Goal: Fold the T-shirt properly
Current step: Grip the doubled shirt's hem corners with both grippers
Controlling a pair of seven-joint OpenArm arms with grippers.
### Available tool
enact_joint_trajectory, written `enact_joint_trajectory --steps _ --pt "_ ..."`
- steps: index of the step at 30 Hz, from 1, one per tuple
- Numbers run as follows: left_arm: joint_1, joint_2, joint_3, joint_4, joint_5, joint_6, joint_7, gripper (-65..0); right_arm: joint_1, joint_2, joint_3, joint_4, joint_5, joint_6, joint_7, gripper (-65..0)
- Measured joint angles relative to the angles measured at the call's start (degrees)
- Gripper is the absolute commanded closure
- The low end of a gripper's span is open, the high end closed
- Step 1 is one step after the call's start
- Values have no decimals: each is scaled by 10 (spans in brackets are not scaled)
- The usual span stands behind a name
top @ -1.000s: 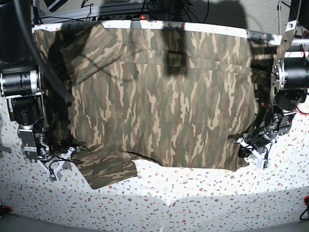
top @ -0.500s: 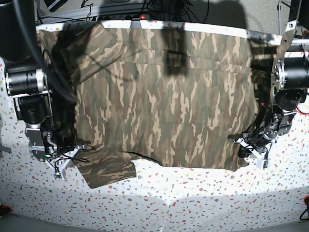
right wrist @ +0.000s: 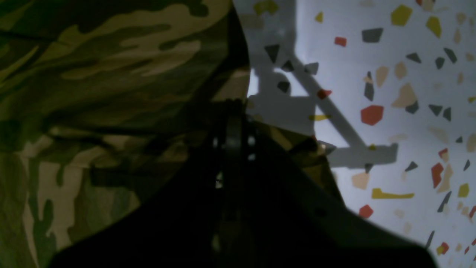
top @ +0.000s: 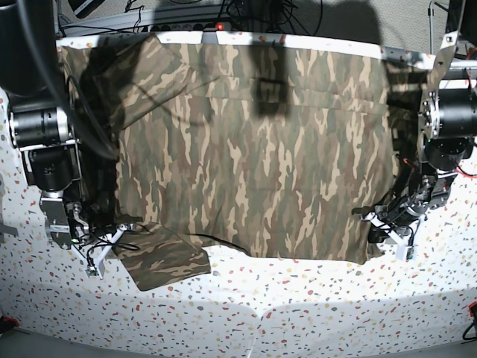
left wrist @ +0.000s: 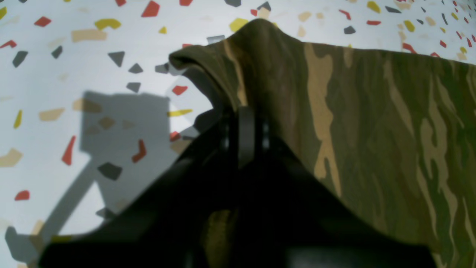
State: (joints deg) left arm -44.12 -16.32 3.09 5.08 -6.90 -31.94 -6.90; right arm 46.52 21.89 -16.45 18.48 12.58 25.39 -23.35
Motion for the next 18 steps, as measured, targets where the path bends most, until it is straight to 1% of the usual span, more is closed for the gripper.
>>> enact_joint_trajectory --steps 3,7,13,14,15,16,18 --pt "0 0 0 0 0 0 0 0 -1 2 0 0 -2 0 35 0" --pt "0 0 0 0 0 0 0 0 17 9 0 -3 -4 0 29 0" --pt "0 0 0 0 0 0 0 0 40 15 -1 -1 -4 1 34 0" --pt "0 0 0 0 0 0 0 0 38 15 -1 -1 -4 7 34 0" --pt "0 0 0 0 0 0 0 0 35 15 -1 -1 -9 35 41 0" --pt "0 0 0 0 0 0 0 0 33 16 -1 -1 -10 54 40 0" --pt "-3 0 0 0 0 0 7 0 30 16 -1 12 -21 63 37 0"
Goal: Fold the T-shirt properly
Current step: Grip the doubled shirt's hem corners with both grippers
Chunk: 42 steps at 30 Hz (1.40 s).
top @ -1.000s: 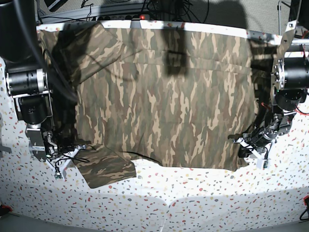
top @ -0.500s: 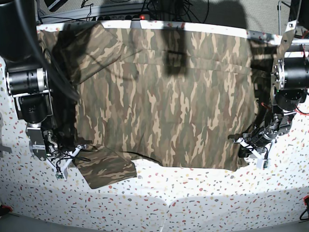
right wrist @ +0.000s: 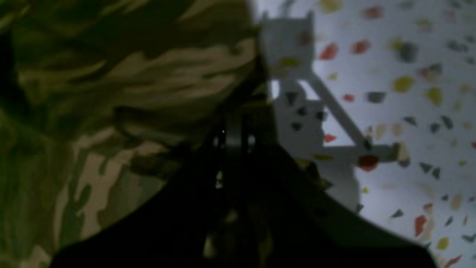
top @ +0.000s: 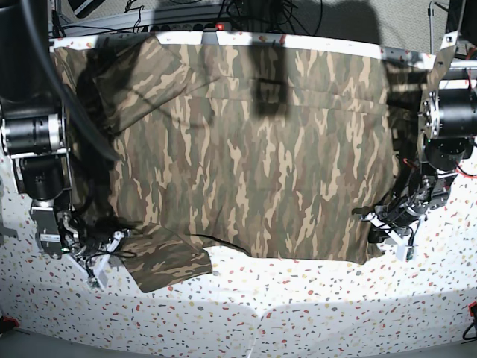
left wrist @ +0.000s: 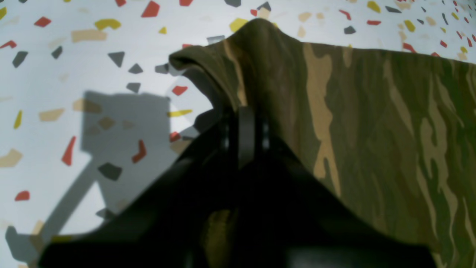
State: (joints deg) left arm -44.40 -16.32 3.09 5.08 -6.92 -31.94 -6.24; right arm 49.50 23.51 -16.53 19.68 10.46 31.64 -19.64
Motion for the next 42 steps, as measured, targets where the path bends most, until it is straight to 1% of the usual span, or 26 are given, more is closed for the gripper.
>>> enact_joint_trajectory --steps 4,6,9,11,12,14,15,16,17,19,22,23,26,31,33,35,37,42 --pt "-14 0 0 0 -32 0 52 0 7 5 0 28 2 1 1 0" --pt "-20 1 0 0 -32 0 67 0 7 9 0 33 4 2 0 0" --pt "-24 3 0 0 -32 0 69 0 5 24 0 34 33 3 -17 0" --pt "-24 6 0 0 -33 0 69 0 9 39 0 34 32 3 -24 0" --pt "-23 8 0 0 -32 1 67 0 12 46 0 34 32 2 -26 -29" --pt "-22 16 0 0 -32 0 64 0 16 57 0 34 36 2 -25 -199" --pt "-22 20 0 0 -32 0 64 0 16 63 0 35 50 1 -25 -273" --pt "-22 24 0 0 -32 0 64 0 16 68 0 35 59 2 -25 -328" --pt "-22 27 0 0 -32 0 64 0 16 72 0 35 62 2 -31 -355" --pt "-22 30 0 0 -32 0 64 0 16 82 0 36 62 2 -65 -358" --pt "-22 30 0 0 -32 0 64 0 16 94 0 35 61 2 -137 -358" --pt "-22 30 0 0 -32 0 64 0 14 95 0 31 61 2 -139 -358" --pt "-22 33 0 0 -32 0 63 0 13 92 0 20 62 2 -135 -358" --pt "-22 35 0 0 -30 0 62 0 13 71 0 -10 57 3 -86 -358" --pt "-22 35 0 0 -30 0 62 0 12 56 0 -22 36 4 -75 -358" --pt "-21 35 0 0 -30 0 49 0 12 41 0 -26 12 4 -74 -358" --pt "-21 35 0 0 -30 0 49 0 11 31 0 -26 -14 4 -57 -358" --pt "-21 33 0 0 -30 0 50 0 12 24 0 -26 -16 4 -50 -358"
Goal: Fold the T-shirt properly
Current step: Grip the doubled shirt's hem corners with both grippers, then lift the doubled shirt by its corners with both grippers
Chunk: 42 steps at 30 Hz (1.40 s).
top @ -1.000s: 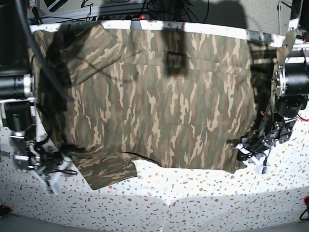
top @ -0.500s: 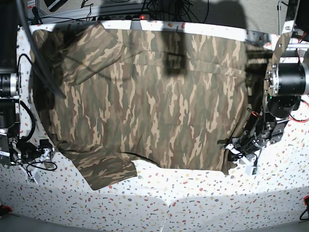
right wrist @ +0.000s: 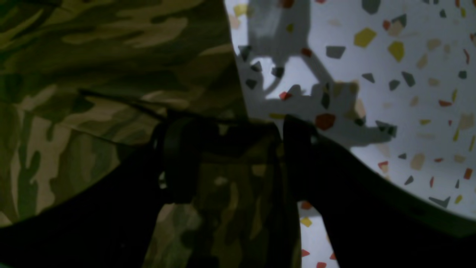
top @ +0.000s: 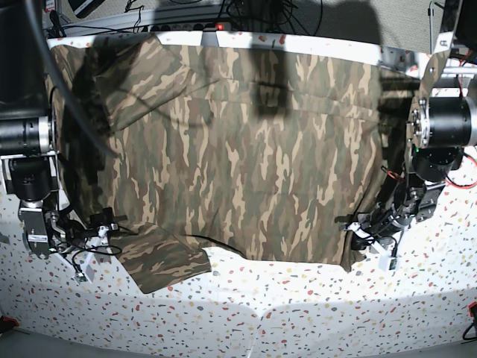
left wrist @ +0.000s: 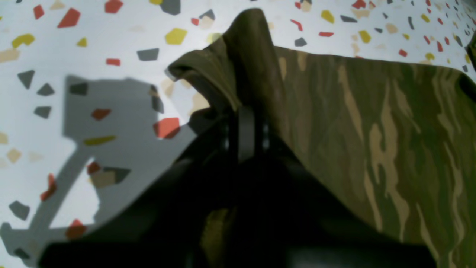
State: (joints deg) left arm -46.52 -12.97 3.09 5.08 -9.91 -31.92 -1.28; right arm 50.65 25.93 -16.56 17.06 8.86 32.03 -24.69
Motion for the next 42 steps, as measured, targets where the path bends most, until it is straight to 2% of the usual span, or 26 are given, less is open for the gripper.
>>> enact_joint_trajectory --steps 3,7,10,16,21,25,28,30,34,39,42 --pt "0 0 0 0 0 0 0 0 0 -1 0 0 -4 0 7 -357" --pt "0 0 0 0 0 0 0 0 1 -4 0 0 -67 0 41 -357" --pt "0 0 0 0 0 0 0 0 1 -5 0 0 -90 0 56 -357" --pt "0 0 0 0 0 0 0 0 1 -14 0 0 -90 0 58 -353" --pt "0 0 0 0 0 0 0 0 -4 -28 0 -1 -89 0 58 -257" --pt "0 0 0 0 0 0 0 0 -16 -34 0 -3 -88 -1 58 -140" --pt "0 0 0 0 0 0 0 0 -23 -33 0 -3 -87 -33 60 -54" --pt "0 0 0 0 0 0 -1 0 -23 -31 0 -3 -87 -36 58 -10" --pt "0 0 0 0 0 0 0 0 -23 -29 0 -3 -87 -37 61 0" --pt "0 0 0 0 0 0 0 0 -26 -29 0 -5 -88 -37 121 0" --pt "0 0 0 0 0 0 0 0 -23 -29 0 -5 -69 -37 129 0"
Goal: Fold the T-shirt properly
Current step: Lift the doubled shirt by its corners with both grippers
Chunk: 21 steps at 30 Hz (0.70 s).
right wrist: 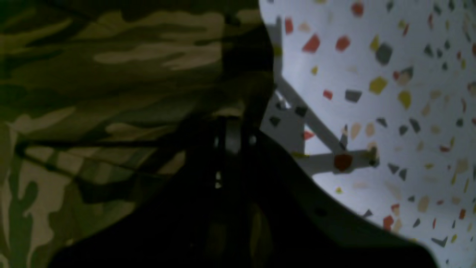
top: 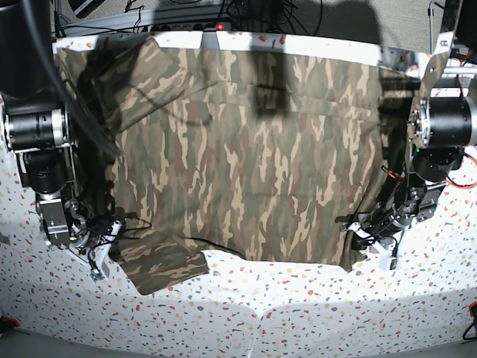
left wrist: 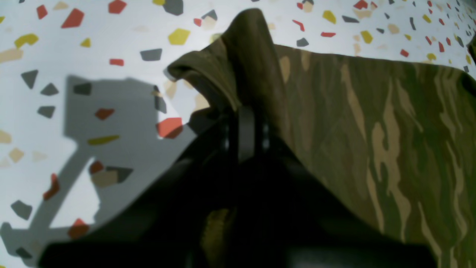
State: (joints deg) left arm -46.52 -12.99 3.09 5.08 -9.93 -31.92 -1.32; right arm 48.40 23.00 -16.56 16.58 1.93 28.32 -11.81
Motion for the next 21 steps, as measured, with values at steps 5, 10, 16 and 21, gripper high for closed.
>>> enact_joint_trajectory --steps 5,10,16,21 --pt "-3 0 0 0 0 0 0 0 32 0 0 0 40 0 -22 0" --pt "-18 0 0 0 0 0 8 0 53 2 0 0 42 42 -28 0" --pt "-35 0 0 -1 1 0 32 0 50 2 0 0 40 86 -52 0" --pt "-46 0 0 -1 0 -11 49 0 50 2 0 0 40 106 -66 0"
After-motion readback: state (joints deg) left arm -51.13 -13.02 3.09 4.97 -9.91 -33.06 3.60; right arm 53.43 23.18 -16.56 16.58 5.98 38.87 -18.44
